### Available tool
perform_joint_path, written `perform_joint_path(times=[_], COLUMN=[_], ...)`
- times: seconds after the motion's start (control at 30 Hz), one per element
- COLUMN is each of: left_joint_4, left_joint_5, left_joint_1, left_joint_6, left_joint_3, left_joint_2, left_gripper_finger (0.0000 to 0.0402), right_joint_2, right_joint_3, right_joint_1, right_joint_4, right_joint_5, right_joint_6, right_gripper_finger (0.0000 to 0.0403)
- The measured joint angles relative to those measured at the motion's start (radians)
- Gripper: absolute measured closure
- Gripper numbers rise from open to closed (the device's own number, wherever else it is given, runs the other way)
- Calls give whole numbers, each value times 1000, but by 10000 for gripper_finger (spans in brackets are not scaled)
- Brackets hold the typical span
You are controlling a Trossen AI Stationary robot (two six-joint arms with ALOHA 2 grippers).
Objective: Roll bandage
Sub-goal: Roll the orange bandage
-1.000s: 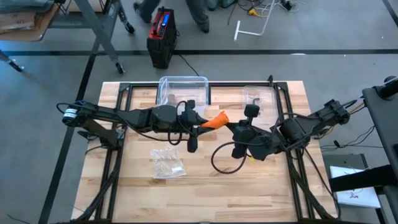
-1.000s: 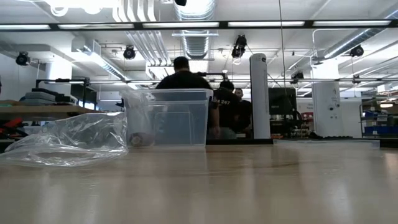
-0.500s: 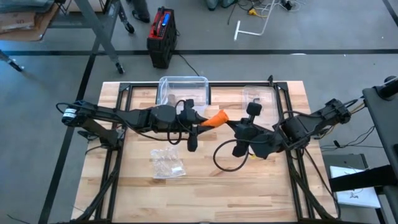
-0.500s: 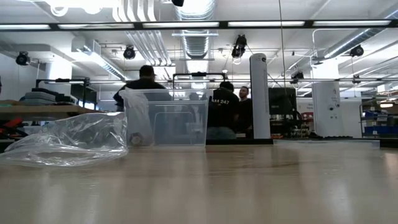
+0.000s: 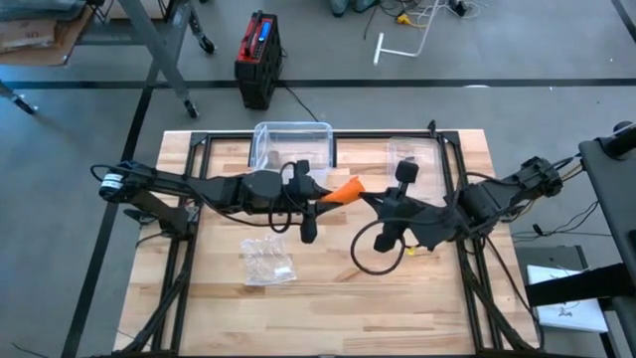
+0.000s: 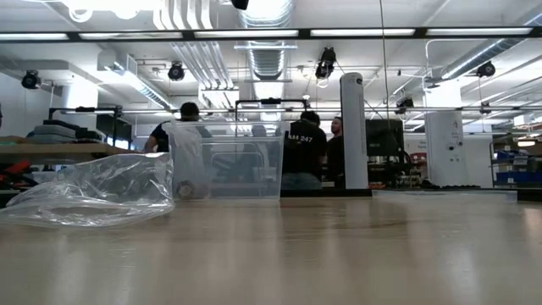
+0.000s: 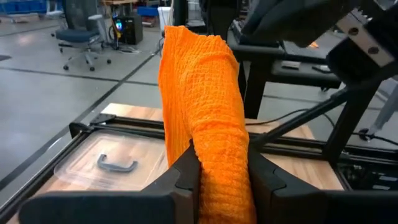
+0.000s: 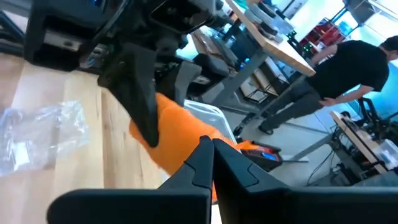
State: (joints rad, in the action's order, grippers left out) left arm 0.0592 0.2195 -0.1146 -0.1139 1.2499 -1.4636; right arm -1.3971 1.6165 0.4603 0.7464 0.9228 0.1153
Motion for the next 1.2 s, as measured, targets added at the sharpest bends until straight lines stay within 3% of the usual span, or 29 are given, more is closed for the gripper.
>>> perform_joint_path(times=[0.37,0.73,0.87,1.2], left_joint_4=[14,19,32,12], left_joint_5=[3,-11,-2,-13], left_joint_1=[2,2,0,-10], left_joint_6=[5,42,43,47], left_joint_3=[-3,-13,-16,-16], left_joint_2=[2,4,5,6], left_gripper_finger=[338,336,343,341], right_joint_2=[-27,-91,-78,-11], right_joint_3=[-3,-5,-6,-6], right_joint_1=[-26,-63,-74,-79], right_joint_4=[91,18,34,57], right_joint_5=[-89,-25,64,27], right_joint_6=[34,208,236,221], right_gripper_finger=[403,403,403,403])
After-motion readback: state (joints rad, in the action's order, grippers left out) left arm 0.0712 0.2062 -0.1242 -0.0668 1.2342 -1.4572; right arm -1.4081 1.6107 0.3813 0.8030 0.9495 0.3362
